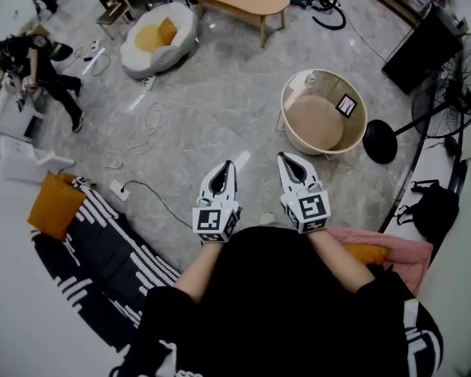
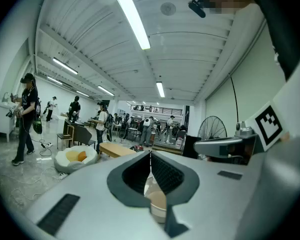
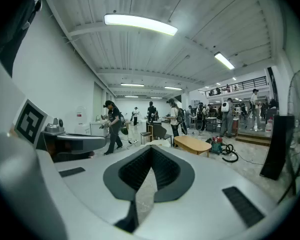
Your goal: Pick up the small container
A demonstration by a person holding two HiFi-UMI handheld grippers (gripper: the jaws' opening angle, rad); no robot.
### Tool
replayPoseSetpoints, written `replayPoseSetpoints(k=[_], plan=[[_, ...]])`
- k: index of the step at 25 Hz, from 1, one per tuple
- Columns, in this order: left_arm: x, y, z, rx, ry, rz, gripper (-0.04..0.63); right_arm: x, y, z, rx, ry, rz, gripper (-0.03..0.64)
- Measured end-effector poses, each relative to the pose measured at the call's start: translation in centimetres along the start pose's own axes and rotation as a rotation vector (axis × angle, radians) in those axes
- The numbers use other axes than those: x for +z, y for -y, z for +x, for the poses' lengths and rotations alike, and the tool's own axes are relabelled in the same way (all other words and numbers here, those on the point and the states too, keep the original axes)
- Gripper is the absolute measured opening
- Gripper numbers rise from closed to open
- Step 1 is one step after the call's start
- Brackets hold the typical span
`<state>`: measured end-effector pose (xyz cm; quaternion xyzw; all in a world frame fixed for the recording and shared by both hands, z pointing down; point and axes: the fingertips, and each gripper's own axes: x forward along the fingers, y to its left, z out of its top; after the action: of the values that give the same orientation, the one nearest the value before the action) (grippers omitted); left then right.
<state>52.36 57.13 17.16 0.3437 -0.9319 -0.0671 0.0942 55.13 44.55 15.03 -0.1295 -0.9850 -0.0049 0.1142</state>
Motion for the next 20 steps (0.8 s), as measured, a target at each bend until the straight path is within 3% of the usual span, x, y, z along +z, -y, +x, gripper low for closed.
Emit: replayPoseSetpoints(k=[8, 13, 16, 20], plan=[[-1.4, 1.4, -1.7, 0.098, 0.018, -0.031, 0.021, -2.0, 2.5, -2.1, -0.009, 0.011, 0.029, 0.015], [-2.2, 3.0, -1.7, -0.002, 0.022, -0.067, 0.021, -4.0, 2.9, -2.2, 0.006, -0.013, 0.064, 0.015], [-2.4, 2.6, -0.5, -0.011, 0.022, -0.047, 0.021, -4.3, 3.3, -1.6, 0.001, -0.012, 0.062, 0.015], [-2.9, 1.6, 2.4, -0.046, 0.016, -0.086, 0.021, -5.5, 4.8, 0.0, -0.012, -0.051, 0.089, 0.015]])
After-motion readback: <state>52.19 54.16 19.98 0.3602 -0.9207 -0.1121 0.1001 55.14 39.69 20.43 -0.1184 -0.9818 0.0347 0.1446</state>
